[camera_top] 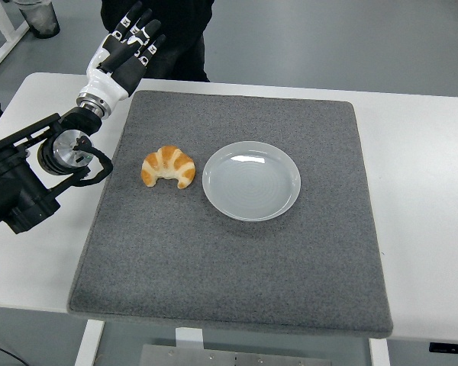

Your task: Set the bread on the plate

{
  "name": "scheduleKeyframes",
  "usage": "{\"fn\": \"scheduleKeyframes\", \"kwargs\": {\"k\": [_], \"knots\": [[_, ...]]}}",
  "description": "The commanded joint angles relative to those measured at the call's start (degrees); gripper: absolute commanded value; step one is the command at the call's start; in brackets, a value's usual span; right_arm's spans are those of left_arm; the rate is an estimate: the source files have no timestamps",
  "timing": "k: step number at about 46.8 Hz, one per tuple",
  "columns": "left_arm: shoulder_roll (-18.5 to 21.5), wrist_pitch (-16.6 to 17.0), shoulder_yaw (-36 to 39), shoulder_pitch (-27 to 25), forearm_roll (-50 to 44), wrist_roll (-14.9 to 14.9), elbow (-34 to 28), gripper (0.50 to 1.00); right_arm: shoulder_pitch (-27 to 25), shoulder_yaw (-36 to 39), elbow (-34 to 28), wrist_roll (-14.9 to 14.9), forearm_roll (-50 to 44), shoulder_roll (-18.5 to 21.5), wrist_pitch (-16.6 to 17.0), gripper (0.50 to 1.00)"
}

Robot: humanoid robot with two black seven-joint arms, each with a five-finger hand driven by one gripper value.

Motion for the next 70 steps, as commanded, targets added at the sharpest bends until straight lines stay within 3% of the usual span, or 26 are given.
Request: {"fn": "scheduleKeyframes", "kwargs": {"k": [1, 9, 17, 27, 30, 37, 44, 52, 61, 70], "knots": [[0.0, -0.1, 0.0, 0.1, 0.0, 0.0, -0.1, 1.0, 0.0, 0.0, 0.0, 0.0, 0.0, 0.0, 0.0, 0.954], [0.4, -0.6, 0.9, -0.1, 0.1, -0.3, -1.5, 1.0, 0.0, 0.0, 0.0, 0.0, 0.0, 0.0, 0.0, 0.952], [4.1, -1.9, 2.1, -2.2, 2.0, 0.3, -1.6, 1.0, 0.0, 0.0, 0.0, 0.0, 0.0, 0.0, 0.0, 0.952], [11.5, -2.2, 6.1, -9.1, 26.3, 0.4, -1.6, 1.0, 0.0, 0.0, 0.0, 0.0, 0.0, 0.0, 0.0, 0.952], [14.0, -3.9, 7.4, -10.6, 30.9, 1.3, -1.7, 1.0, 0.0, 0.0, 0.0, 0.0, 0.0, 0.0, -0.1, 0.954], [18.8, -11.9, 18.0, -16.9, 35.1, 1.8, -2.3, 1.0, 0.0, 0.0, 0.0, 0.0, 0.0, 0.0, 0.0, 0.952], [22.3, -13.1, 32.1, -23.6, 35.3, 5.4, -3.0, 1.0, 0.0, 0.0, 0.0, 0.0, 0.0, 0.0, 0.0, 0.952], [24.5, -13.4, 45.3, -29.9, 42.1, 6.2, -4.0, 1.0, 0.0, 0.0, 0.0, 0.0, 0.0, 0.0, -0.1, 0.952], [26.3, -14.6, 47.1, -30.8, 55.9, 6.2, -8.5, 1.0, 0.0, 0.0, 0.0, 0.0, 0.0, 0.0, 0.0, 0.952], [25.6, -13.6, 47.3, -30.9, 58.4, 7.2, -12.5, 1.0, 0.0, 0.0, 0.0, 0.0, 0.0, 0.0, -0.1, 0.952]]}}
